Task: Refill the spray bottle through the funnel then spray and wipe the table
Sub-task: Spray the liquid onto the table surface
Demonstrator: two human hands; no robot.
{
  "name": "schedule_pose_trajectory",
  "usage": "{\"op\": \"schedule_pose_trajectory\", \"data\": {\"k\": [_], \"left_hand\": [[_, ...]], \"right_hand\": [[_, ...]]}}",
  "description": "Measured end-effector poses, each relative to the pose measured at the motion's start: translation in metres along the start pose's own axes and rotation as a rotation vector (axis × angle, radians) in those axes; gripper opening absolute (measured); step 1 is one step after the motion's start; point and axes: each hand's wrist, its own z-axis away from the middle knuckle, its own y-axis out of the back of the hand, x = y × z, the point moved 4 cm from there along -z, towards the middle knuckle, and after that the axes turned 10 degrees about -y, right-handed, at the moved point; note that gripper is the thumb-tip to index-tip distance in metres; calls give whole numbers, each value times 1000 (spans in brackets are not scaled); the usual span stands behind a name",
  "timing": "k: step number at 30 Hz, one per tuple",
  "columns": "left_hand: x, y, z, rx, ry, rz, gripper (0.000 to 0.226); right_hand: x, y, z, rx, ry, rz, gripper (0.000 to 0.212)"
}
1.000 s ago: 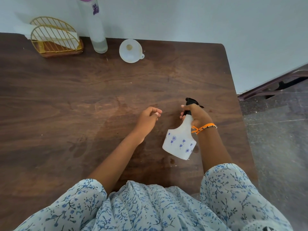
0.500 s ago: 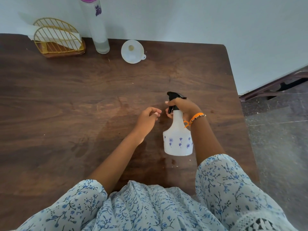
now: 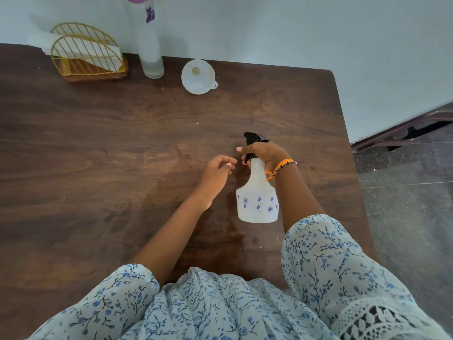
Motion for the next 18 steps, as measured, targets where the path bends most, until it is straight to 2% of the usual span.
{"op": "schedule_pose_trajectory", "data": {"k": [6, 12, 14, 16, 18], "left_hand": [[3, 4, 0, 8, -3, -5, 24], [4, 14, -2, 21, 1, -1, 24], [6, 16, -3, 33, -10, -11, 23], [9, 21, -4, 52, -25, -20, 21], [11, 27, -6, 75, -36, -14, 19]], "right_hand": [[-5, -7, -3, 78, 28, -61, 18], [-30, 11, 17, 44, 222, -309, 14], [-43, 15, 24, 40, 289, -409, 20], [-57, 18, 28, 47, 335, -461, 35], [-73, 20, 33, 62, 411, -505, 38]]}}
